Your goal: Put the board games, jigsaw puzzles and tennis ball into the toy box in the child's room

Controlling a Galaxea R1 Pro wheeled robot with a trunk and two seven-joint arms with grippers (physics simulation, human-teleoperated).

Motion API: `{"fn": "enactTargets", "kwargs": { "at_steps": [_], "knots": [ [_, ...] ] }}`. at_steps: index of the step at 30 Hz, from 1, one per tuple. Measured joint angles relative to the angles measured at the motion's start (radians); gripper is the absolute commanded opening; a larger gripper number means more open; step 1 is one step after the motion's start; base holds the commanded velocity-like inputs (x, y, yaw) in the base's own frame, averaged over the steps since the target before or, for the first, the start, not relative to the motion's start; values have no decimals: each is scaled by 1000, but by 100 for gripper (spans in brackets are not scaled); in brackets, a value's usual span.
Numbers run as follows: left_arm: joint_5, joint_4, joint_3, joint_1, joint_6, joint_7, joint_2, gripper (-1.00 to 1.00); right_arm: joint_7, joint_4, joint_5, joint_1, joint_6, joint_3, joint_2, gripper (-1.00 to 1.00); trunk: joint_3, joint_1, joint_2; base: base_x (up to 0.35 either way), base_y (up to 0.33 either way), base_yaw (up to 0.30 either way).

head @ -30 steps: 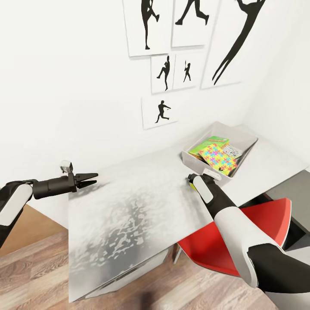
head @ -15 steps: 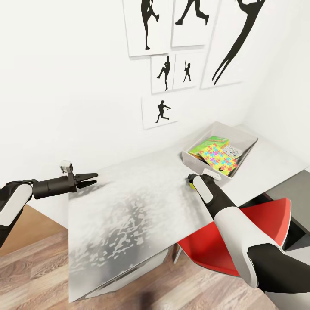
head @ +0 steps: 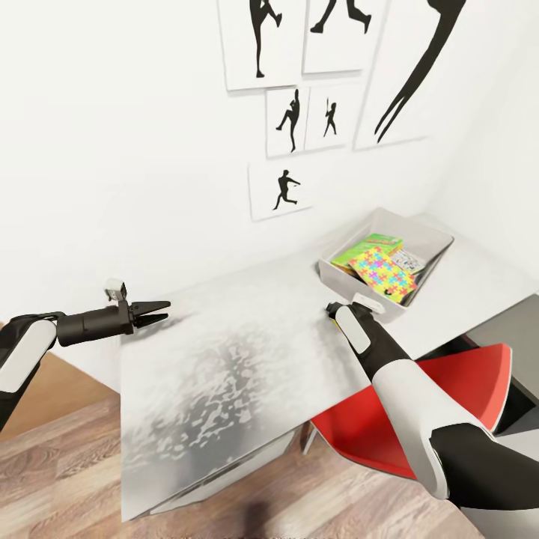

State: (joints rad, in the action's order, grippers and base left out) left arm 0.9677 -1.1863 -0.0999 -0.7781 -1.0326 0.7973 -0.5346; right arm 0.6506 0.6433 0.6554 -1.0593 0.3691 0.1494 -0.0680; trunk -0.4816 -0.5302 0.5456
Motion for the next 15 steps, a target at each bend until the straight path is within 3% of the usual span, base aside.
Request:
{"fn": "enactTargets", "kwargs": {
  "at_steps": [15],
  "knots": [
    [1, 0, 0, 0, -1, 0, 0, 100, -20, 2, -1, 0, 0, 2, 0, 100, -5, 0, 0, 0, 0, 9]
  ]
}}
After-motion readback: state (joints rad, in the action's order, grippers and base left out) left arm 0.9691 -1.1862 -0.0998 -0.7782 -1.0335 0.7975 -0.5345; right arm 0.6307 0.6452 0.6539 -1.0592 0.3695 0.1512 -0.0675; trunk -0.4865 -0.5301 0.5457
